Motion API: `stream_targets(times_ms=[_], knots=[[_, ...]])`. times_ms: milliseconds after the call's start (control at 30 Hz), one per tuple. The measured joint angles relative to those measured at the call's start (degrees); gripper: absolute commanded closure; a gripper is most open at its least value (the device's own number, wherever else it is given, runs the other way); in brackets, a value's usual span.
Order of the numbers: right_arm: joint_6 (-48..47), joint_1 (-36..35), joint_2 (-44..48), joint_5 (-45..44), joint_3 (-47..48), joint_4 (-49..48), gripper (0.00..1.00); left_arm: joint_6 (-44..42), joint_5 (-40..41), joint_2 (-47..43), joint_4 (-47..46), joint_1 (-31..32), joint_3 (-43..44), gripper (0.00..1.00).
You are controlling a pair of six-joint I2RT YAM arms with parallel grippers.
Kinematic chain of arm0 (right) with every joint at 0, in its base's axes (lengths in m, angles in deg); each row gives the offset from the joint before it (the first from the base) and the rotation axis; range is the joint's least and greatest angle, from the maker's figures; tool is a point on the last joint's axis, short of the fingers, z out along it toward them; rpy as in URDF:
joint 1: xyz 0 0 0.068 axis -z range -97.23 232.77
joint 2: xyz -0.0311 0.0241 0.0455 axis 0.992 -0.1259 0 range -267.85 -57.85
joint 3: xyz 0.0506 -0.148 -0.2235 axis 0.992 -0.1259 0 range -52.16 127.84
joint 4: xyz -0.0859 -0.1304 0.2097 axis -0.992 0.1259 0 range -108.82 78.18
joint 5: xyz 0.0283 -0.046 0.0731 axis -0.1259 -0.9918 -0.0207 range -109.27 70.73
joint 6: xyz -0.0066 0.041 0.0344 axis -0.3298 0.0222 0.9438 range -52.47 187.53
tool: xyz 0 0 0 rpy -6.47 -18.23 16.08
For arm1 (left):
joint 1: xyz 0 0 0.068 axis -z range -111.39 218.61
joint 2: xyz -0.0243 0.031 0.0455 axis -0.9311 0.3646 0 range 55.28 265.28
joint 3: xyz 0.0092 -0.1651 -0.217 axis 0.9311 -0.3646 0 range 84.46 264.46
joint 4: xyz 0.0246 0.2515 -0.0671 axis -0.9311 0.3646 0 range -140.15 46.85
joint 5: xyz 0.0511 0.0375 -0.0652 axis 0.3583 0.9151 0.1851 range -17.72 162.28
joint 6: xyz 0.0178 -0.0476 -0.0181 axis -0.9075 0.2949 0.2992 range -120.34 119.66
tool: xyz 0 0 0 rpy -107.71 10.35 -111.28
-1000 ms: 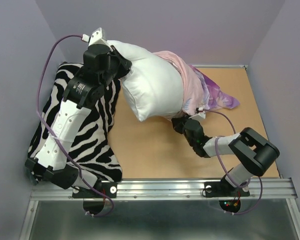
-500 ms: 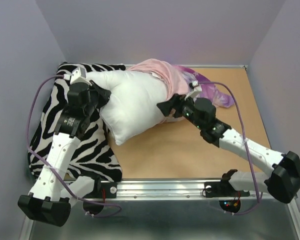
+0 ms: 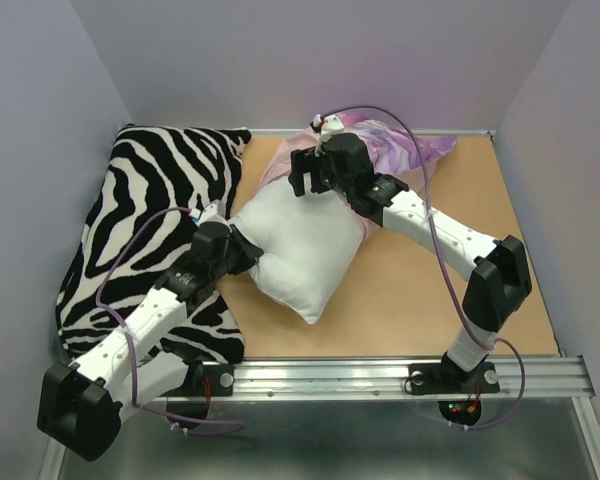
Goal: Remove the pillowcase from the pillow
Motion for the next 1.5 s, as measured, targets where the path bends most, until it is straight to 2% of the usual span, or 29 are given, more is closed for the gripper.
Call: stream_targets(times_ms=[167, 367, 600, 700, 767, 800, 867, 967, 1100, 1300, 1500], knots=[[-4.46, 0.00, 0.04, 2.25, 2.10, 3.21, 0.10, 1.86, 1.25, 1.66, -4.52, 4.74, -2.10, 1.00], [-12.81, 0.00, -4.68, 4.74, 9.20, 6.80, 0.09, 4.44, 3.06, 4.57, -9.84, 11.41, -4.81, 1.00], [-19.58, -0.02, -12.15, 2.01, 12.70, 12.15, 0.08, 6.03, 4.83, 6.12, -12.48, 14.05, -5.20, 1.00], [-21.31, -0.02, -16.68, -0.52, 17.25, 13.66, 0.11, 6.62, 5.62, 6.62, -13.18, 15.10, -5.27, 1.00], [-22.03, -0.02, -18.62, -2.29, 19.41, 14.60, 0.17, 7.21, 6.08, 6.95, -13.92, 16.00, -5.57, 1.00], [-22.60, -0.15, -20.22, -4.20, 21.35, 14.95, 0.28, 7.54, 6.40, 7.02, -14.34, 16.52, -5.77, 1.00], [-23.34, -0.31, -22.25, -7.63, 23.41, 15.30, 0.41, 7.80, 6.84, 7.04, -14.80, 17.11, -5.97, 1.00], [-23.87, -0.61, -26.71, -14.69, 28.81, 16.83, 0.72, 8.17, 7.39, 7.04, -15.37, 18.01, -6.16, 1.00], [-22.60, -0.63, -32.22, -23.06, 37.03, 19.12, 0.92, 8.17, 8.11, 7.04, -15.76, 18.91, -6.16, 1.00], [-16.20, 3.56, -33.66, -30.67, 41.90, 22.12, 0.98, 7.87, 9.20, 2.93, -13.90, 20.17, -6.05, 1.00], [-3.58, 15.45, -29.11, -25.16, 38.56, 26.25, 0.99, 5.99, 13.07, -3.63, -5.53, 20.17, -0.83, 1.00]])
